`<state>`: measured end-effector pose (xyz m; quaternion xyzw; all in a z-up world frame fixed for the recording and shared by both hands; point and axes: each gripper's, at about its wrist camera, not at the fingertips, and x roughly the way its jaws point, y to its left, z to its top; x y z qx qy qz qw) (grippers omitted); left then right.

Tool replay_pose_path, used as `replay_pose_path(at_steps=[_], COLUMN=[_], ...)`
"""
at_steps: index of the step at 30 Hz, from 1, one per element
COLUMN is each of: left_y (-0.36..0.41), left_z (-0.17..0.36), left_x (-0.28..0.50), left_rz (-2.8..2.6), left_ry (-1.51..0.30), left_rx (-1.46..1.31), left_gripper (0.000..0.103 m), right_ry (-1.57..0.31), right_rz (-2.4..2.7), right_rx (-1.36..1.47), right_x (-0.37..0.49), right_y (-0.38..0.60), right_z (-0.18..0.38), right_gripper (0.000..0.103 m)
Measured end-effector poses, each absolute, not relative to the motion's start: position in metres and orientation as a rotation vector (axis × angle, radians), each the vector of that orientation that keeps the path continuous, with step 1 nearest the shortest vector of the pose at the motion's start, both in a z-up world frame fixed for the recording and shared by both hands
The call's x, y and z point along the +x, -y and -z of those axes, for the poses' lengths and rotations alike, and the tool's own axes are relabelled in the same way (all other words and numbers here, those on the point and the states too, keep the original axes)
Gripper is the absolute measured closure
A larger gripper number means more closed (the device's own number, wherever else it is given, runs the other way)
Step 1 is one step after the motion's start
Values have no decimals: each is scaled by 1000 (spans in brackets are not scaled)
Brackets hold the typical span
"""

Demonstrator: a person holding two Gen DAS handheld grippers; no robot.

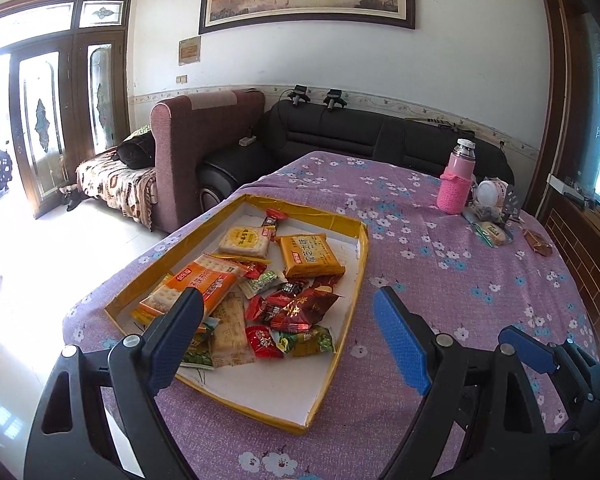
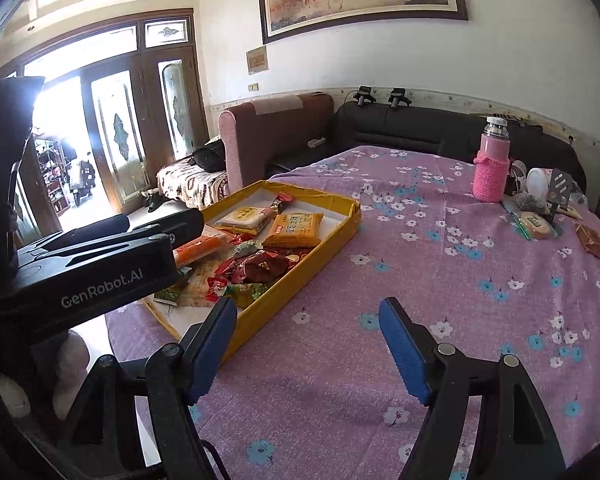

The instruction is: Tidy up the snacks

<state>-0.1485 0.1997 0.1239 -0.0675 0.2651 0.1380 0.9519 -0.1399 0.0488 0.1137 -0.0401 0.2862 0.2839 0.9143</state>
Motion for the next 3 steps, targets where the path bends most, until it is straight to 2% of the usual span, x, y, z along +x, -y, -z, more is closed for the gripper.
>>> replay_pose_path(at_steps=[3], left_y=[-190], left_z=[-125], left_x=[-135], left_rz=[-242], left_ry=[-572], left_rx=[-133], left_gripper=[15], right_ry=[-594], right_rz=[-554], right_rx=[-45], right_x=[-135], right_y=[-33], right_z=[-116], right_gripper=[28])
